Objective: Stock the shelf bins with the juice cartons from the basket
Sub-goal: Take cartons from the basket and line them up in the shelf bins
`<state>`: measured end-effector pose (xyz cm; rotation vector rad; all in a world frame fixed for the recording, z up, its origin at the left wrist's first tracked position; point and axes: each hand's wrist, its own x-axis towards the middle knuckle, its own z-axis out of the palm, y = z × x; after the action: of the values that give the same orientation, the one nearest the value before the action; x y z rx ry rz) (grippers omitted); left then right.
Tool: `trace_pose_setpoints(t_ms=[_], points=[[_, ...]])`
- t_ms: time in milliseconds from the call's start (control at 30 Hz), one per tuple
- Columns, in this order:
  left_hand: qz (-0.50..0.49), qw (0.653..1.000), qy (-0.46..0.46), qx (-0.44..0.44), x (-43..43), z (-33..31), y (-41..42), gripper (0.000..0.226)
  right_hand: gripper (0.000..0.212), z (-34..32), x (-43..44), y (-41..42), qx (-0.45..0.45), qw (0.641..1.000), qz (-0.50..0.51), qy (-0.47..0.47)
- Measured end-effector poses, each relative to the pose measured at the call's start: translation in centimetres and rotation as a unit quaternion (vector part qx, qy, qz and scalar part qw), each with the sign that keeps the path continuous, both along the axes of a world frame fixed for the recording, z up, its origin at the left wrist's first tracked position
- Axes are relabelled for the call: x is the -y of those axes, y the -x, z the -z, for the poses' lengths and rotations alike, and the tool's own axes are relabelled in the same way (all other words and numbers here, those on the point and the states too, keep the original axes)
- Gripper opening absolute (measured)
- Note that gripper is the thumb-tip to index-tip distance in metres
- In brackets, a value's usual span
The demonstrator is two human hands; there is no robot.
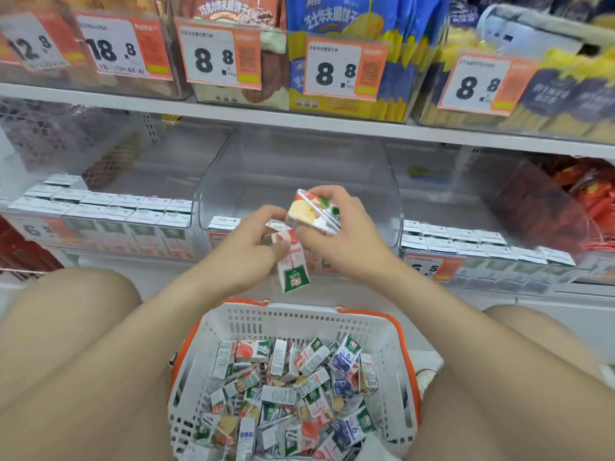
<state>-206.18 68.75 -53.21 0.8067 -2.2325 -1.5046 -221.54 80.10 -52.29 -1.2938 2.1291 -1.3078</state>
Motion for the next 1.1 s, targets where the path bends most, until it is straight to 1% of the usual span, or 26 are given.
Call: trace_pose_setpoints(t_ms=[67, 100, 167, 267, 367, 433, 467, 500, 533, 600, 667, 733, 833, 967, 1100], points=[[0.002, 1.000, 0.021, -0.021, -0.1, -0.2, 0.9, 0.031, 0.068, -1.2, -1.0, 1.7, -0.061, 0.998, -0.018, -0.023], [0.005, 0.999, 0.026, -0.034, -0.2, -0.4, 1.3, 0.030, 0.071, -1.8, -1.3, 2.4, -0.082, 0.996, -0.015, -0.021], [0.013, 0.998, 0.038, -0.057, -0.4, -0.9, 1.9, 0.031, 0.070, -2.6, -1.8, 3.2, -0.120, 0.993, -0.010, -0.018], [0.025, 0.995, 0.062, -0.075, -1.0, -1.1, 2.6, 0.033, 0.059, -3.3, -2.3, 3.9, -0.191, 0.980, 0.023, -0.052], [0.002, 0.997, 0.056, -0.055, -1.0, -0.3, 3.3, 0.034, 0.040, -3.7, -3.4, 5.2, -0.183, 0.980, 0.049, -0.064], [-0.012, 0.999, 0.036, -0.038, -1.2, 0.2, 3.6, 0.034, 0.025, -3.7, -4.0, 6.1, -0.162, 0.983, 0.053, -0.065], [-0.016, 0.999, 0.026, -0.030, -1.3, 0.3, 3.6, 0.034, 0.021, -3.7, -4.2, 6.5, -0.143, 0.986, 0.054, -0.061], [-0.021, 0.999, 0.021, -0.023, -1.3, 0.4, 3.7, 0.033, 0.023, -3.6, -4.4, 6.8, -0.124, 0.989, 0.057, -0.055], [-0.024, 0.999, 0.024, -0.016, -1.3, 0.5, 3.6, 0.032, 0.030, -3.5, -4.5, 7.0, -0.112, 0.990, 0.063, -0.052], [-0.028, 0.999, 0.044, -0.006, -1.4, 0.6, 3.5, 0.031, 0.042, -3.1, -4.7, 7.2, -0.115, 0.989, 0.073, -0.058], [-0.028, 0.998, 0.060, -0.002, -1.4, 0.7, 3.3, 0.029, 0.043, -2.7, -4.9, 7.1, -0.144, 0.984, 0.077, -0.066], [-0.020, 0.997, 0.074, 0.011, -1.3, 0.8, 3.1, 0.029, 0.040, -2.3, -4.8, 7.0, -0.174, 0.979, 0.083, -0.064], [0.013, 0.992, 0.111, 0.054, -1.1, 0.9, 2.7, 0.030, 0.035, -1.7, -4.3, 7.4, -0.251, 0.960, 0.091, -0.082], [0.071, 0.972, 0.196, 0.107, -1.1, 1.3, 2.3, 0.032, 0.040, -0.8, -3.1, 7.8, -0.361, 0.912, 0.083, -0.179], [0.091, 0.965, 0.216, 0.116, -1.0, 1.6, 2.3, 0.032, 0.028, -0.7, -2.6, 7.7, -0.410, 0.876, 0.064, -0.245]])
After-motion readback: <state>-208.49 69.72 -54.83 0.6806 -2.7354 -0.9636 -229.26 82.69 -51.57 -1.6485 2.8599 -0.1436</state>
